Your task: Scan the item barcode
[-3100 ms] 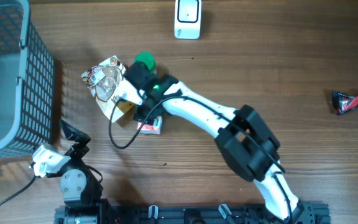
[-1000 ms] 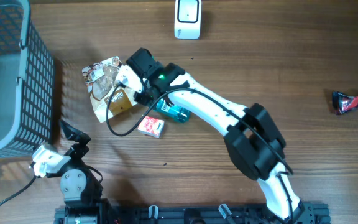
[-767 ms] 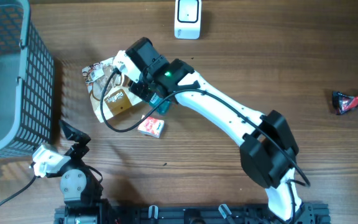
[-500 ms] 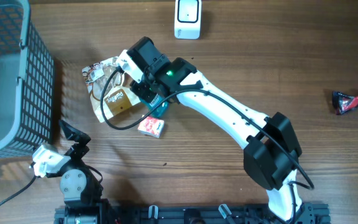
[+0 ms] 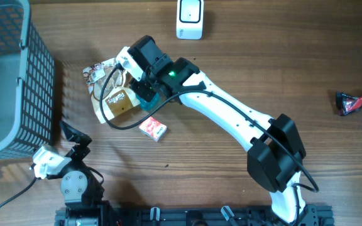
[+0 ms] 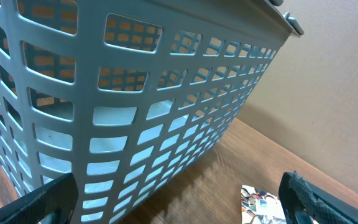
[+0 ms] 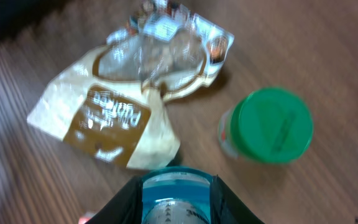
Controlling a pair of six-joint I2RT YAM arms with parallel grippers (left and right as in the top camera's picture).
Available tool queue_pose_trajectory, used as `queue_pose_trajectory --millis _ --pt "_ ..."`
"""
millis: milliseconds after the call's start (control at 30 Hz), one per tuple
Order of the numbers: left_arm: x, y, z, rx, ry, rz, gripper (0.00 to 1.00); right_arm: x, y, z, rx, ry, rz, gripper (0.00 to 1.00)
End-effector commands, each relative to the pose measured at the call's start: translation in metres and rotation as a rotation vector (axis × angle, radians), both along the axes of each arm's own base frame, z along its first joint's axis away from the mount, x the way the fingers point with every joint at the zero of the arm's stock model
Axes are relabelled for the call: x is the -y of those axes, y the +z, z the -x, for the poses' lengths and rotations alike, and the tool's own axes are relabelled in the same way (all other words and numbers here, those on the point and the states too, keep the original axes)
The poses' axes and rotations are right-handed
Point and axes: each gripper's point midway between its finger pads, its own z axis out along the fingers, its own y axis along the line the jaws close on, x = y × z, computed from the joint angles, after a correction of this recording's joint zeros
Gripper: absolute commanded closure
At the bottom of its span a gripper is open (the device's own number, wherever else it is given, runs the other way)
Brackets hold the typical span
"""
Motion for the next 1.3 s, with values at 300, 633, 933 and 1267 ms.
queue_pose_trajectory --millis 300,633,933,1267 --pt "-0.002 -0.001 0.002 -0.002 0.011 -0.001 0.0 0.002 0.015 0.003 -0.012 -0.021 -0.026 0.6" --pt "-0.002 -0.001 0.002 -0.002 0.011 -0.001 0.0 0.002 0.017 0.0 0.004 -0.026 -0.026 0.16" --pt "-0.002 -0.001 0.002 -0.002 0.011 -0.001 0.0 0.021 0.086 -0.009 -0.082 -0.389 -0.165 0.0" --pt "-0.002 -0.001 0.002 -0.002 0.011 -0.001 0.0 0.024 0.121 0.019 -0.417 -0.711 -0.381 0.0"
